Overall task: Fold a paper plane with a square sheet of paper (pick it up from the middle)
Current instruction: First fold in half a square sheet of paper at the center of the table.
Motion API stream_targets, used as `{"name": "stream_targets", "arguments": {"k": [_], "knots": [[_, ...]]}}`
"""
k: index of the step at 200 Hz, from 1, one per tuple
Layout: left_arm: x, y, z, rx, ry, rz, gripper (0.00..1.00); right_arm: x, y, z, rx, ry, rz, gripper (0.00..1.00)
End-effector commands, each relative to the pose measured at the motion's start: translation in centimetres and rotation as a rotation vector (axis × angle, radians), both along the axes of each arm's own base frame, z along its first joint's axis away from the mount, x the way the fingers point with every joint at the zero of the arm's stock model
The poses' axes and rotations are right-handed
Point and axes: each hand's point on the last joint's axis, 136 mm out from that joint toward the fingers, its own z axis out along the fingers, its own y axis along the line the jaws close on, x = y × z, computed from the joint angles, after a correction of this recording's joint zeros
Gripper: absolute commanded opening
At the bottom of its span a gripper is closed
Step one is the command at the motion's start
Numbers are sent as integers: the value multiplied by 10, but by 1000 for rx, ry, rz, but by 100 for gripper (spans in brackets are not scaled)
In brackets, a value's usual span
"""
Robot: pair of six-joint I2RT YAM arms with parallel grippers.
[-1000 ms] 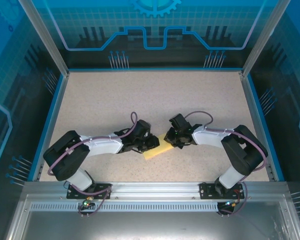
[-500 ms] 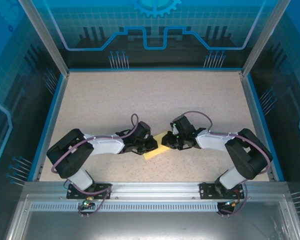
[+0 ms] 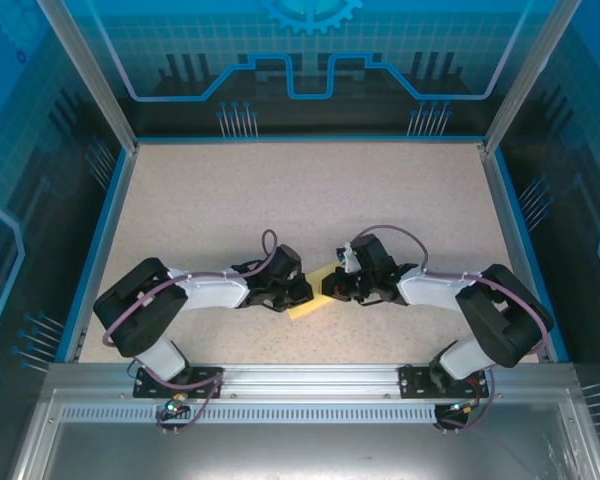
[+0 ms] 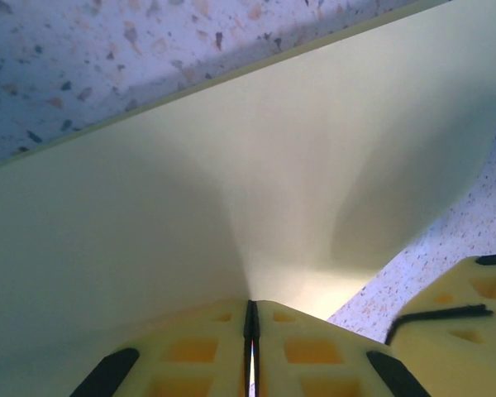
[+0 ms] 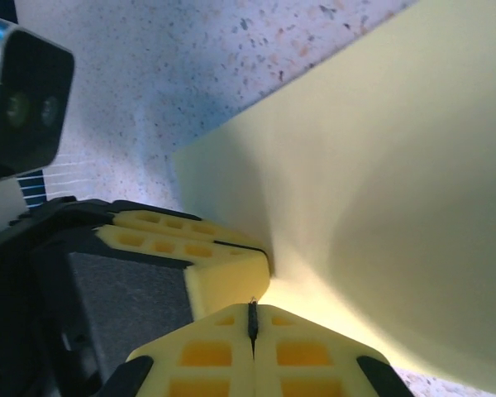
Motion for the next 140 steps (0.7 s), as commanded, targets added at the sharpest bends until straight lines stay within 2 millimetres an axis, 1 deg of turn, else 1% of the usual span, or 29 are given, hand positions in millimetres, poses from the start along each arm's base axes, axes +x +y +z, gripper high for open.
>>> {"name": "stream_targets", "arguments": {"k": [1, 39, 77, 140], "knots": [[-6, 6, -10, 49, 16, -14, 10, -5, 4, -4, 12, 7, 34, 1], [-7, 6, -10, 50, 16, -11, 10, -13, -5, -22, -34, 54, 18, 0], [-8, 6, -11, 53, 18, -16, 10, -24, -1, -31, -30, 78, 45, 0], [-7, 11, -14, 86, 14, -13, 9, -18, 6, -34, -16, 84, 46, 0]]}}
